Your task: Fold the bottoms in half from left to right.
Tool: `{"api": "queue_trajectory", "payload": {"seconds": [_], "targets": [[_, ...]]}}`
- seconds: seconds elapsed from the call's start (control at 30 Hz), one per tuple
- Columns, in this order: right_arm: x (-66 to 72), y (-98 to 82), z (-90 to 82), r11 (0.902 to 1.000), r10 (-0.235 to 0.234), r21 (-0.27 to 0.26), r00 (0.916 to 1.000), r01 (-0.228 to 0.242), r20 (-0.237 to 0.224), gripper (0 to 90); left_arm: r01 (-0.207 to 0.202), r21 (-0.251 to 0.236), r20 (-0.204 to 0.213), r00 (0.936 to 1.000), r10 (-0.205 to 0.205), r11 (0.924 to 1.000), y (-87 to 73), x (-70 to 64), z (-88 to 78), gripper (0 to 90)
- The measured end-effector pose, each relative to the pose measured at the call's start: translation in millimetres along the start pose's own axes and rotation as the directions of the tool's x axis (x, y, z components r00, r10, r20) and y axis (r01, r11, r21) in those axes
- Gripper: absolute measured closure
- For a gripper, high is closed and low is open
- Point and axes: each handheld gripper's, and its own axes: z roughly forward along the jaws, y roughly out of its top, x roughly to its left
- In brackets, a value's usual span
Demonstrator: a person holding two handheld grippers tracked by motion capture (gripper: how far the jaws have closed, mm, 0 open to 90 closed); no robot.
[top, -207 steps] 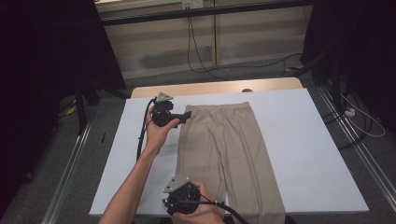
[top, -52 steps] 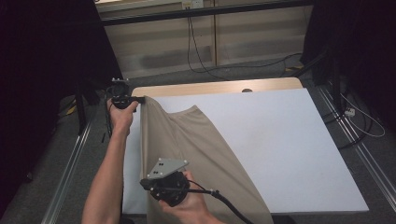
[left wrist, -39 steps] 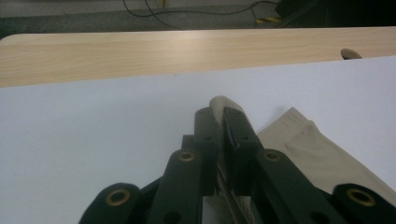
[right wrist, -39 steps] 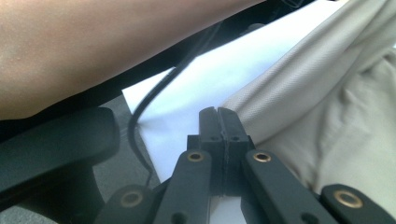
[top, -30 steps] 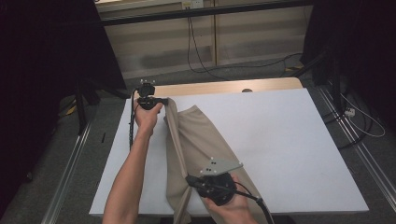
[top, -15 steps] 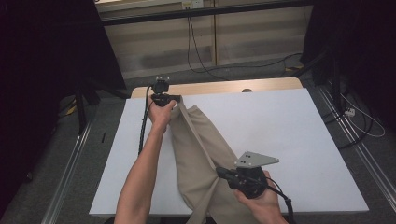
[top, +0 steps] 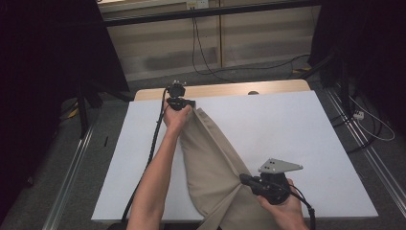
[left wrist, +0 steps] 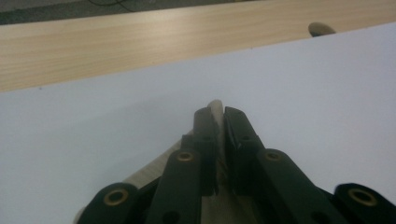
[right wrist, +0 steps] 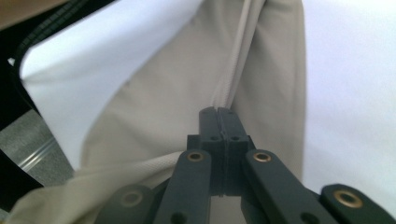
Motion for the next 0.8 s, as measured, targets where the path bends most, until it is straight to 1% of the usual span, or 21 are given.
{"api": "queue_trajectory", "payload": {"seconds": [0.07,0.13,0.17,0.23,0.27,0.3,0.33,0.37,0.4,0.43,0.47,0.5,0.53,0.57,0.6,0.67,0.73,0.77,0.8], "targets": [[-4.4,-5.5,0.9,0.9998,0.008,0.017,0.9999,-0.008,0.008,90.0,-0.003,0.011,0.009,1.0000,0.002,0.9999,-2.4,-2.6,6.8,84.0],[-9.4,-10.2,3.0,0.9994,0.012,0.032,0.9998,-0.013,0.017,90.0,0.004,0.018,0.004,1.0000,-0.004,0.9998,-3.8,-3.3,11.2,83.7],[-11.6,-12.2,4.3,0.9989,0.023,0.041,0.9995,-0.024,0.020,90.0,0.007,0.018,0.000,1.0000,-0.007,0.9998,-4.7,-3.8,14.2,83.5],[-16.4,-16.0,7.6,0.9978,0.024,0.060,0.9991,-0.026,0.033,90.0,0.005,0.018,-0.003,1.0000,-0.005,0.9998,-6.0,-4.9,18.2,80.8],[-16.4,-16.0,7.6,0.9978,0.024,0.060,0.9991,-0.026,0.033,90.0,0.007,0.018,-0.005,1.0000,-0.007,0.9998,-6.8,-5.5,20.3,80.8],[-17.8,-16.9,8.3,0.9975,0.027,0.065,0.9990,-0.029,0.037,90.0,0.016,0.023,-0.010,0.9998,-0.015,0.9996,-7.4,-5.5,21.6,77.8],[-19.3,-18.0,9.0,0.9973,0.026,0.067,0.9987,-0.029,0.044,90.0,0.020,0.015,-0.014,0.9997,-0.020,0.9997,-8.3,-6.1,22.9,72.6],[-20.6,-19.1,9.5,0.9971,0.024,0.071,0.9981,-0.028,0.056,90.0,0.014,0.010,-0.009,0.9999,-0.014,0.9998,-9.0,-7.1,23.3,69.3],[-24.9,-22.5,11.1,0.9961,0.030,0.081,0.9970,-0.036,0.071,90.0,0.014,0.000,-0.002,0.9999,-0.014,0.9999,-9.5,-8.4,23.0,59.2],[-24.9,-22.5,11.1,0.9961,0.030,0.081,0.9970,-0.036,0.071,90.0,0.014,-0.002,0.001,0.9999,-0.014,0.9999,-9.3,-8.9,21.8,59.2],[-26.3,-23.8,11.9,0.9954,0.029,0.089,0.9968,-0.036,0.074,89.9,0.030,-0.013,0.018,0.9994,-0.030,0.9995,-9.2,-9.1,20.4,52.2],[-27.9,-25.6,13.0,0.9941,0.034,0.100,0.9964,-0.041,0.078,89.6,0.043,-0.008,0.036,0.9984,-0.043,0.9990,-8.9,-8.8,18.0,43.2],[-29.7,-27.2,14.0,0.9930,0.040,0.108,0.9958,-0.049,0.082,89.3,0.034,-0.001,0.036,0.9988,-0.034,0.9994,-8.9,-9.3,15.0,38.0],[-30.8,-28.3,15.0,0.9915,0.043,0.118,0.9954,-0.053,0.086,89.3,0.010,0.001,0.018,0.9998,-0.010,1.0000,-9.4,-10.0,11.5,34.5],[-31.1,-28.9,15.8,0.9907,0.043,0.125,0.9948,-0.054,0.092,89.2,-0.005,-0.002,0.009,0.9999,0.005,1.0000,-9.9,-10.2,7.5,32.1],[-32.2,-29.3,16.5,0.9897,0.040,0.133,0.9943,-0.053,0.099,87.5,0.012,-0.034,0.019,0.9998,-0.011,0.9993,-11.9,-9.4,-1.4,27.9],[-33.0,-29.6,16.0,0.9886,0.044,0.138,0.9912,-0.061,0.125,84.8,0.005,-0.049,0.014,0.9999,-0.004,0.9988,-15.2,-8.4,-10.8,26.9],[-33.8,-29.5,15.2,0.9882,0.039,0.141,0.9901,-0.058,0.135,84.7,0.003,-0.050,0.015,0.9999,-0.002,0.9987,-17.8,-7.9,-15.0,25.8],[-34.6,-29.5,13.9,0.9878,0.044,0.142,0.9890,-0.064,0.141,84.0,-0.004,-0.051,0.023,0.9997,0.005,0.9987,-22.2,-7.8,-20.1,25.8]]}}
